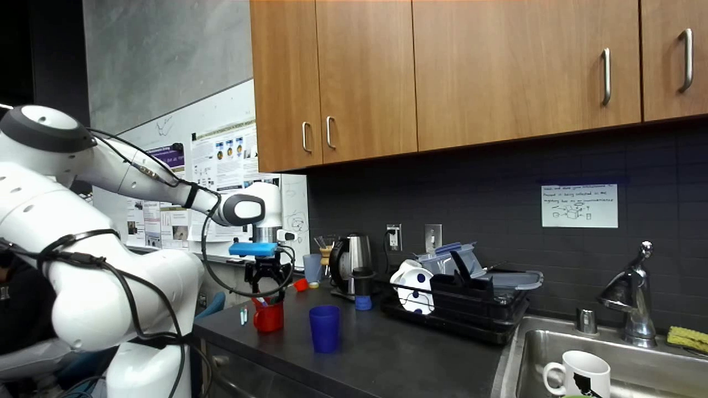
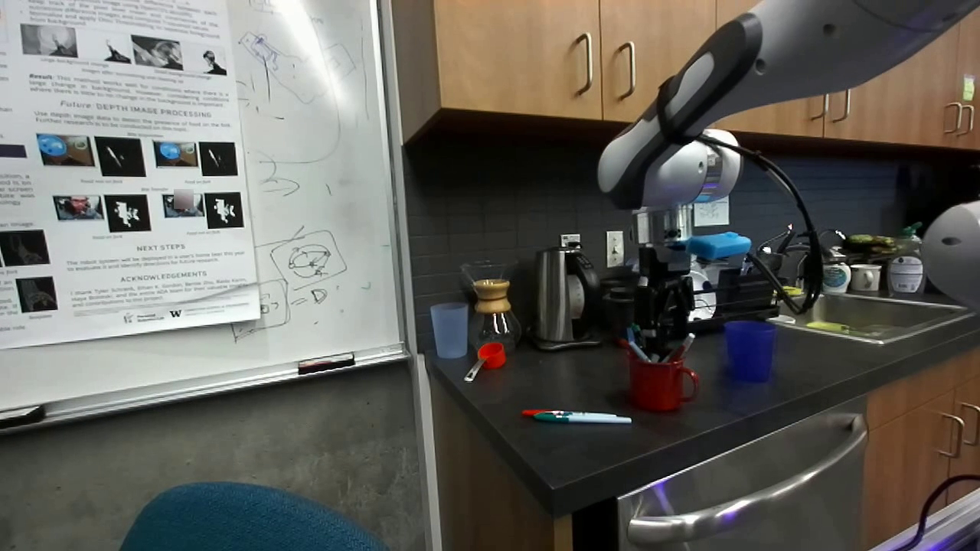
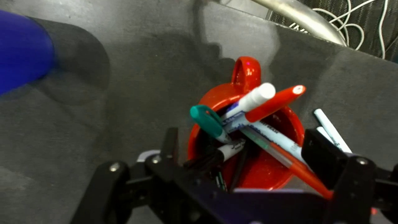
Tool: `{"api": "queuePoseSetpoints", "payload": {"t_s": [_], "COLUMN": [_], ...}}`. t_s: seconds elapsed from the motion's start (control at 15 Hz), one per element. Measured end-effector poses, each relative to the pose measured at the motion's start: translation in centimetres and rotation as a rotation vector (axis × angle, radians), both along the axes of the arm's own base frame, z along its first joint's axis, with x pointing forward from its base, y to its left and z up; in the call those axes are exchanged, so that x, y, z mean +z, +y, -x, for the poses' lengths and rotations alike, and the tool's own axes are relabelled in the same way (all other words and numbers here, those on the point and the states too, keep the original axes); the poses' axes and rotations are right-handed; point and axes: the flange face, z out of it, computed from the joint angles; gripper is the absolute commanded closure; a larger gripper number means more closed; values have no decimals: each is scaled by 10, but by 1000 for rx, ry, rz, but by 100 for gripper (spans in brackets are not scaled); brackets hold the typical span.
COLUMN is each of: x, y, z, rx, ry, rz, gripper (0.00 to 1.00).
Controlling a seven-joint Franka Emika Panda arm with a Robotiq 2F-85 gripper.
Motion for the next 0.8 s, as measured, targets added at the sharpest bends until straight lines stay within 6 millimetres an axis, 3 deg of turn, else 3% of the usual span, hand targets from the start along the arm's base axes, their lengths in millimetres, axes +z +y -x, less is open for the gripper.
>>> {"api": "queuePoseSetpoints", "payload": {"t_s": [0.33, 0.8], "x": [8, 34], "y": [3, 38], "z": [-6, 7], "rx": [14, 173], "ry": [-47, -173], "rz": [1, 76], "gripper": [0, 0]}}
